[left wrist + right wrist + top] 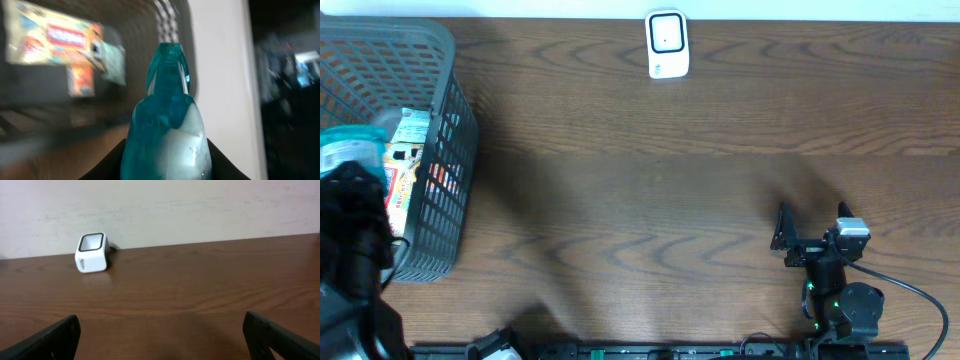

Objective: Scan the item barcode
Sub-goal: 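Carry the teal bottle toward the white scanner with the left gripper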

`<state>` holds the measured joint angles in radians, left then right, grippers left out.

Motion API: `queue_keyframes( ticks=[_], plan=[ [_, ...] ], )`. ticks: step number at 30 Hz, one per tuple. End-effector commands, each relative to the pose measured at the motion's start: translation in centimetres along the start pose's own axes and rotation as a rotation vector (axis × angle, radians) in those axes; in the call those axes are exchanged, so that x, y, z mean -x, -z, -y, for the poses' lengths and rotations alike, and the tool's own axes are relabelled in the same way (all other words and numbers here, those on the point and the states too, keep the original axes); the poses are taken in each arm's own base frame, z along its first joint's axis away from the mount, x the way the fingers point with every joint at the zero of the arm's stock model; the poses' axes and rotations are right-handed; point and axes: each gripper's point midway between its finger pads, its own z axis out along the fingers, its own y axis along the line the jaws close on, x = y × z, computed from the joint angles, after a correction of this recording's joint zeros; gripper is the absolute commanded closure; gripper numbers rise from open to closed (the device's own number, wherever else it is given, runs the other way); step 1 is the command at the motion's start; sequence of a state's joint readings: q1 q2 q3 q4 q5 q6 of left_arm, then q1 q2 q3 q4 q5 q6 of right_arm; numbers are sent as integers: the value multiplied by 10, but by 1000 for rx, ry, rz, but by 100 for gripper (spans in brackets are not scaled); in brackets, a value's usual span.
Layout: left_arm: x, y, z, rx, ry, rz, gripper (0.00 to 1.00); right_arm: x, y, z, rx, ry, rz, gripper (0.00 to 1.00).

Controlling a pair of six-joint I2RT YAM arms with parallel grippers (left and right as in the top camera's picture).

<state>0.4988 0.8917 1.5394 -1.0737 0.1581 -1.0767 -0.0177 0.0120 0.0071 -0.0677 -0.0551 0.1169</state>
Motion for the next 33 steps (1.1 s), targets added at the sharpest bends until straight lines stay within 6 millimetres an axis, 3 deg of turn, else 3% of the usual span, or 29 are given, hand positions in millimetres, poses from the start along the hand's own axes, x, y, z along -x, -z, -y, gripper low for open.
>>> queue_keyframes(
  ticks=[1,7,12,20,23,28,33],
  plan=[
    [-33,0,20,-80,-48,-171,78,0,0,2,-9,6,1,1],
    [-87,-18,13,-46,-186,-374,78,0,0,2,-9,6,1,1],
    [-150,-36,-3,1,-390,-585,78,0,0,2,-9,6,1,1],
    [-274,-64,-58,108,-719,-905,78,0,0,2,-9,6,1,1],
    [-335,-80,-82,119,-816,-995,78,0,0,2,-9,6,1,1],
    [-418,-95,-115,114,-923,-1095,78,0,0,2,-9,6,1,1],
    [-464,-108,-135,96,-951,-1129,78,0,0,2,-9,6,1,1]
  ],
)
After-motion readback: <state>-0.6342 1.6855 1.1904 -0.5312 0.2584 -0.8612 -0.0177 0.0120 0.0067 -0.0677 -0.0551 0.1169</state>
